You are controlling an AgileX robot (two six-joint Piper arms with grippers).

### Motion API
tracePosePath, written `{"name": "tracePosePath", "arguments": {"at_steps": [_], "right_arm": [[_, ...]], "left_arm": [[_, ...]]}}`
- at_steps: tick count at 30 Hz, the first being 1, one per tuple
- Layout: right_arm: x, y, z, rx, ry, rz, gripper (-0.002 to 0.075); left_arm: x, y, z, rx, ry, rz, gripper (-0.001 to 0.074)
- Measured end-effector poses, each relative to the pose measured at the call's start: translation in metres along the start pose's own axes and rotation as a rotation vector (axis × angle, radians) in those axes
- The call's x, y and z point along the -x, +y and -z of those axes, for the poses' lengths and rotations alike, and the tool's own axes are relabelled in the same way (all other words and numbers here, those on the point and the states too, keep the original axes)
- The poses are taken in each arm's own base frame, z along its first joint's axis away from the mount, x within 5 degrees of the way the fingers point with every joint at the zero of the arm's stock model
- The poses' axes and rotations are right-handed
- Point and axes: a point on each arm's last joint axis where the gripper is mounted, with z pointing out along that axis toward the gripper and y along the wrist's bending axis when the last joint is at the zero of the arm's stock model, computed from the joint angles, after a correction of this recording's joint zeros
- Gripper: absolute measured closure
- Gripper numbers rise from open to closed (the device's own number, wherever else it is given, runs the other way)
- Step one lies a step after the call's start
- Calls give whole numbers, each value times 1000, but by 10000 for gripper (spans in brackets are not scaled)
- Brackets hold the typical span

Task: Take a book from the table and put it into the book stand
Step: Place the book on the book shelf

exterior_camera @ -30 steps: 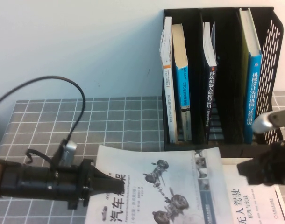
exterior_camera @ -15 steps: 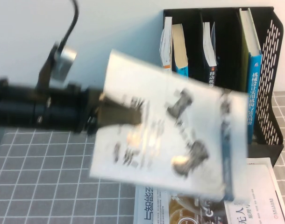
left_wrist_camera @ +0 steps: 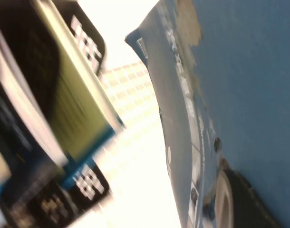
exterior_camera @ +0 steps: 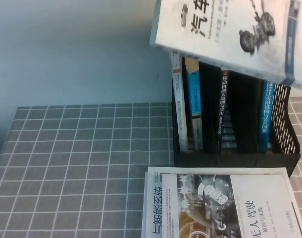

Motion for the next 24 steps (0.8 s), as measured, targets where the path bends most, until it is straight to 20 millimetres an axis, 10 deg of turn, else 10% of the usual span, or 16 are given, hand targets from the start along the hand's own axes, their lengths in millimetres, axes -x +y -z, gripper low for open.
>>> {"name": "tracePosePath", "arguments": {"at_steps": [13, 24], "right_arm": [[-8, 10, 1, 116, 95, 1, 728], [-9, 11, 1, 128, 111, -13, 728]], "left_arm": [[22, 47, -31, 303, 42, 108, 622], [15, 46, -53, 345, 51, 91, 622]]}}
